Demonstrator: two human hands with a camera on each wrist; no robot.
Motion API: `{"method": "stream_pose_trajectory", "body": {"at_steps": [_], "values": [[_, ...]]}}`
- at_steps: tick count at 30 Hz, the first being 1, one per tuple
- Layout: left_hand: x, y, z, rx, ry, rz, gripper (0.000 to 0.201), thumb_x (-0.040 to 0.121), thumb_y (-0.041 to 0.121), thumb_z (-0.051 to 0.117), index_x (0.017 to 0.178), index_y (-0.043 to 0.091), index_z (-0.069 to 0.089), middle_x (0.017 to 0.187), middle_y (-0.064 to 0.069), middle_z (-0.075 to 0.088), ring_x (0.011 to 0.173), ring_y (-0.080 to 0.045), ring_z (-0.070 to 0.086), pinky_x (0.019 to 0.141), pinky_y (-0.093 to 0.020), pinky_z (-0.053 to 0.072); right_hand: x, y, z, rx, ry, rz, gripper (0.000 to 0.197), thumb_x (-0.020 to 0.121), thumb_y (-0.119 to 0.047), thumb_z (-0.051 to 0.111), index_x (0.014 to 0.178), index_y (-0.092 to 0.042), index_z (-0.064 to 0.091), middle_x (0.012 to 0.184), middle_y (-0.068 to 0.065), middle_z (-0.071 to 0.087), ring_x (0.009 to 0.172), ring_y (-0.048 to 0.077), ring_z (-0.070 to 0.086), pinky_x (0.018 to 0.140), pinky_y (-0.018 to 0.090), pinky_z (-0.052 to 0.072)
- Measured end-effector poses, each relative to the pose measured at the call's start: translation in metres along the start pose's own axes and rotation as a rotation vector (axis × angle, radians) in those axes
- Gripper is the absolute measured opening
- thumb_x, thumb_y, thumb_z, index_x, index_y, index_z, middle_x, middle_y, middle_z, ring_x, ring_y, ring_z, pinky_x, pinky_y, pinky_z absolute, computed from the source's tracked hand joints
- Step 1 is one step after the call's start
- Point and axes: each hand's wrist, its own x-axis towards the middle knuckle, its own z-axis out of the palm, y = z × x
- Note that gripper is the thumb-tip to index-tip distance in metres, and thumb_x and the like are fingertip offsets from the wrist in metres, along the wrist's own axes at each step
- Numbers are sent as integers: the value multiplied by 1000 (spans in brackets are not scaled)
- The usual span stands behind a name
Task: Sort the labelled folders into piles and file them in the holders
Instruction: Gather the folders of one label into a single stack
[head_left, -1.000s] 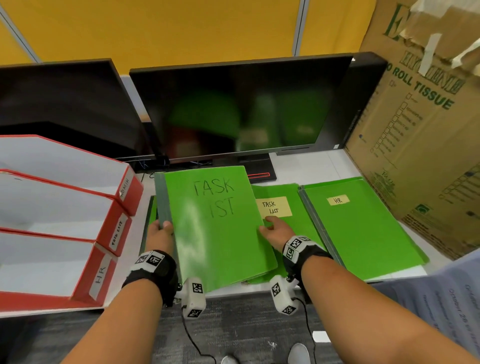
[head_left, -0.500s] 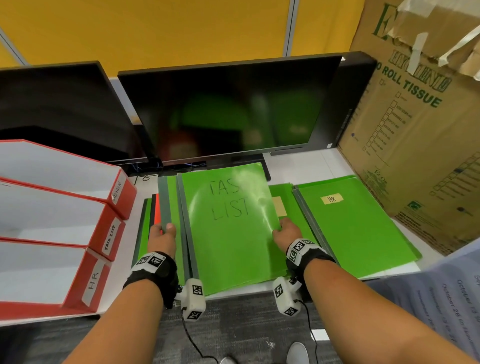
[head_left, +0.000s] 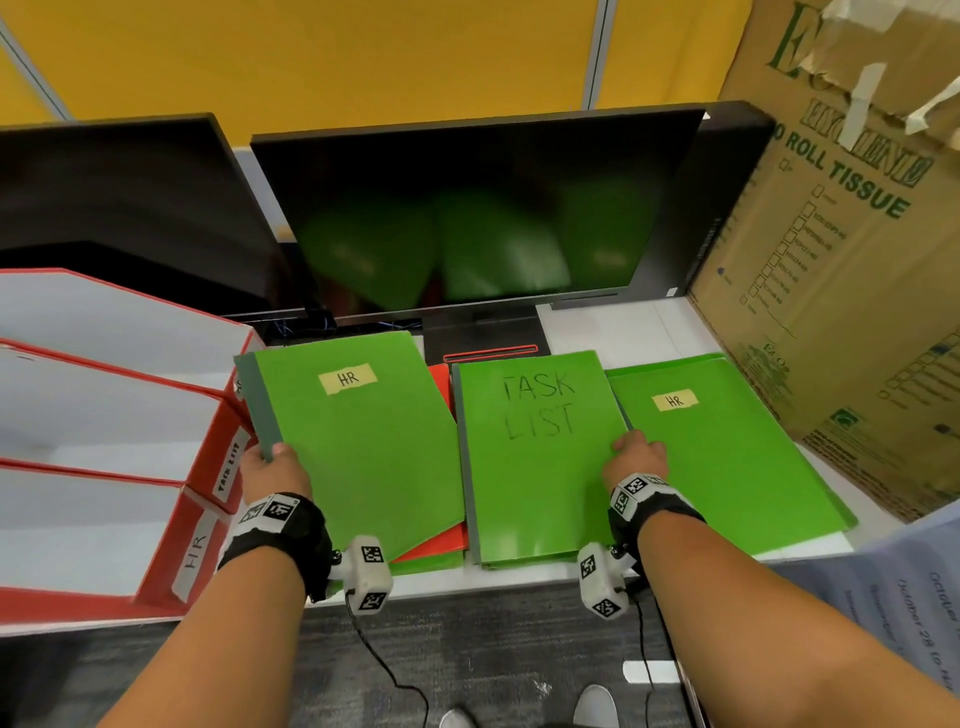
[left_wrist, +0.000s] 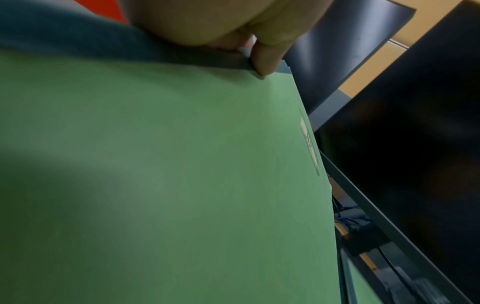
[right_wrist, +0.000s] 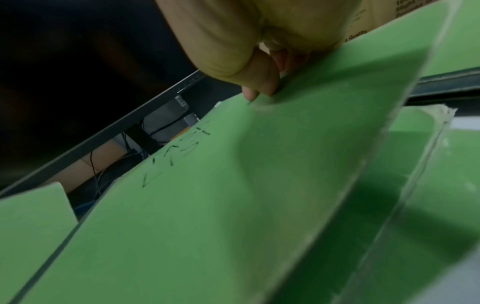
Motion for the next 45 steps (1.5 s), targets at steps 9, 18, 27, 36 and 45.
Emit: {"method": "stream_pose_trajectory", "body": {"at_steps": [9, 18, 27, 36, 45], "values": [[8, 5, -13, -81, 72, 15, 39, 98, 25, 38, 133, 9, 43, 121, -20, 57, 101, -34, 57, 79, -37, 38, -16, -8, 27, -379, -360, -258, 72, 83, -13, 57, 142, -42, 29, 155, 0, 12, 141, 35, 14, 111, 58, 25], [10, 13, -25, -191, 152, 35, 37, 96, 28, 39, 131, 17, 47, 122, -14, 58, 107, -31, 57, 84, -34, 39, -18, -6, 43, -521, -452, -238, 93, 74, 7, 50, 145, -43, 17, 157, -4, -11, 144, 38, -7, 107, 62, 30], [9, 9, -16, -142, 3, 17, 35, 97, 25, 41, 129, 13, 48, 106, -12, 56, 92, -27, 53, 79, -35, 38, -25, -19, 36, -466, -378, -217, 45, 93, -15, 45, 138, -19, 39, 154, 12, 17, 140, 39, 20, 112, 53, 29], [-19, -3, 32, -50, -251, 70, 30, 96, 25, 44, 120, 8, 49, 94, -17, 59, 87, -34, 59, 79, -42, 49, -37, -47, 10, 98, -425, -300, 49, 100, -35, 38, 140, -9, 39, 143, 12, 45, 130, 28, 44, 109, 38, 35], [-46, -6, 78, -129, -557, -54, 27, 88, 31, 43, 110, 19, 54, 103, -14, 63, 91, -28, 60, 92, -51, 49, -16, -7, -5, 150, -300, -169, 54, 87, -22, 63, 135, -17, 40, 119, 7, 59, 103, 24, 58, 92, 30, 46]]}}
